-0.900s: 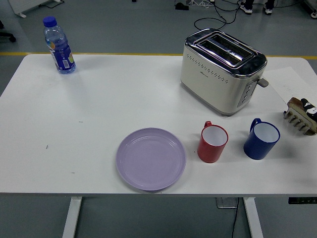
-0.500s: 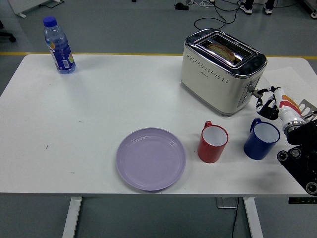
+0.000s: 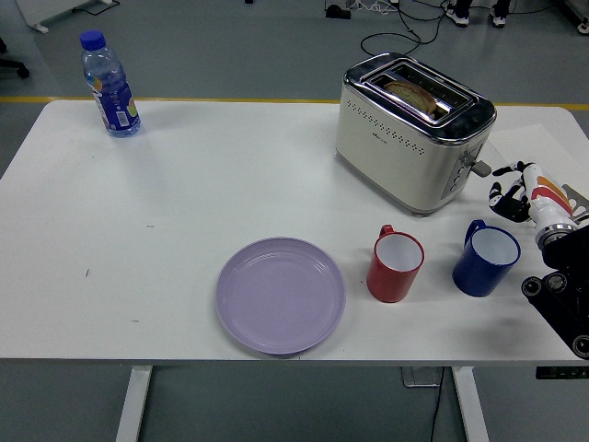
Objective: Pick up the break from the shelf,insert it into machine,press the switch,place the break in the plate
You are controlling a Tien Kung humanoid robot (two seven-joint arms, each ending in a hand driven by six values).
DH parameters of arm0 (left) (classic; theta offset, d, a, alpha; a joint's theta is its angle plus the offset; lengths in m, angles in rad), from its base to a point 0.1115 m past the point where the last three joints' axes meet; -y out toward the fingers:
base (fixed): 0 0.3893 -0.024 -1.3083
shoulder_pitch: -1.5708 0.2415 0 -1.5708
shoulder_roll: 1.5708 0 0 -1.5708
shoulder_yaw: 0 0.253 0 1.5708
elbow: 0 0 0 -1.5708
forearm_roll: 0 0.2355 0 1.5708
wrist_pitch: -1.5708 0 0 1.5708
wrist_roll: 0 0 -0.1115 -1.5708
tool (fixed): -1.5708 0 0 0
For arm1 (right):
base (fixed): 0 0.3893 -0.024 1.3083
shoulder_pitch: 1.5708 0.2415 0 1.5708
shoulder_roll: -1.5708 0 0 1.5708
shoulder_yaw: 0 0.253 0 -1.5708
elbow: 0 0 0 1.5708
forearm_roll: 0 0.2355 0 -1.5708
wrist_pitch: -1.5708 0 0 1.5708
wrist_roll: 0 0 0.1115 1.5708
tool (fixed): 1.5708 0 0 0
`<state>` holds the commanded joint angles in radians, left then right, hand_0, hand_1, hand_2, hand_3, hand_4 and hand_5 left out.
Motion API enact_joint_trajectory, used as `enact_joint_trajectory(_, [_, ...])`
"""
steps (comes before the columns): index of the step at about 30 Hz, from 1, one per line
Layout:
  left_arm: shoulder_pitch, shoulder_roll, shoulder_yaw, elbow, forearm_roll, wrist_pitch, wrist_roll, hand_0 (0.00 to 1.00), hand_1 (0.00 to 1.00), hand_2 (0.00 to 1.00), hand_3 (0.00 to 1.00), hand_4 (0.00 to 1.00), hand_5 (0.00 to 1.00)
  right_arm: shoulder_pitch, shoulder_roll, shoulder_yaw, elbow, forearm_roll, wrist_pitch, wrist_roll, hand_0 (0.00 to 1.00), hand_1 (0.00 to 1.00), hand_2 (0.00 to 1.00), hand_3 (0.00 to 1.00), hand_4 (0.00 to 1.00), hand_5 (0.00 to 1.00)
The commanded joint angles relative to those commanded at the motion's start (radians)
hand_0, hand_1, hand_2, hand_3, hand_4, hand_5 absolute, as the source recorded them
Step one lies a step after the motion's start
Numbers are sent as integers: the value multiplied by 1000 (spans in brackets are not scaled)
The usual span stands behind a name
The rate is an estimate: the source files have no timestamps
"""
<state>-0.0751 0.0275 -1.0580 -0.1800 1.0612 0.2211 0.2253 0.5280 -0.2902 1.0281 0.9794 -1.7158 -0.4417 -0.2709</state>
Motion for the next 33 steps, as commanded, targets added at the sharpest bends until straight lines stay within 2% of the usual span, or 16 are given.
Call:
enact_joint_trajectory(9, [1,0,0,0,3,-1,1,630,519,492,501,287,871,-21,-18,123,-2,-31,-9,-17,113,72,240,645,499,197])
enact_joint_trajectory(10, [1,0,-1,0,3,-1,1,630,519,492,502,288,873,-23,-19,132,0,-31,-9,-16,138,96,270,671,501,196])
enact_joint_trajectory(15, [1,-1,1,0,4,-2,1,630,519,492,502,288,873,-46,-32,173,32,27,4,-11,138,96,270,671,501,196])
enact_joint_trajectory(16, [1,-1,1,0,3,-2,1,630,519,493,502,286,873,-52,-34,180,42,52,8,-7,274,226,371,780,591,316])
enact_joint_trajectory(21, [0,-1,3,0,2,-3,1,630,519,493,502,286,873,-76,-39,203,97,179,23,23,274,226,371,780,591,316])
enact_joint_trajectory(22, [0,-1,4,0,2,-3,1,630,519,494,502,284,871,-78,-40,206,105,197,24,30,532,518,645,871,683,438])
enact_joint_trajectory(27, [0,-1,7,0,1,-4,2,630,519,494,502,284,871,-89,-44,218,156,319,31,74,532,518,645,871,683,438])
enact_joint_trajectory(28, [0,-2,7,0,0,-5,2,630,520,497,502,286,872,-89,-45,219,170,339,31,83,716,695,821,881,693,454])
enact_joint_trajectory(33, [2,-3,8,0,1,-5,3,630,520,497,502,286,872,-88,-50,212,220,374,26,96,716,695,821,881,693,454])
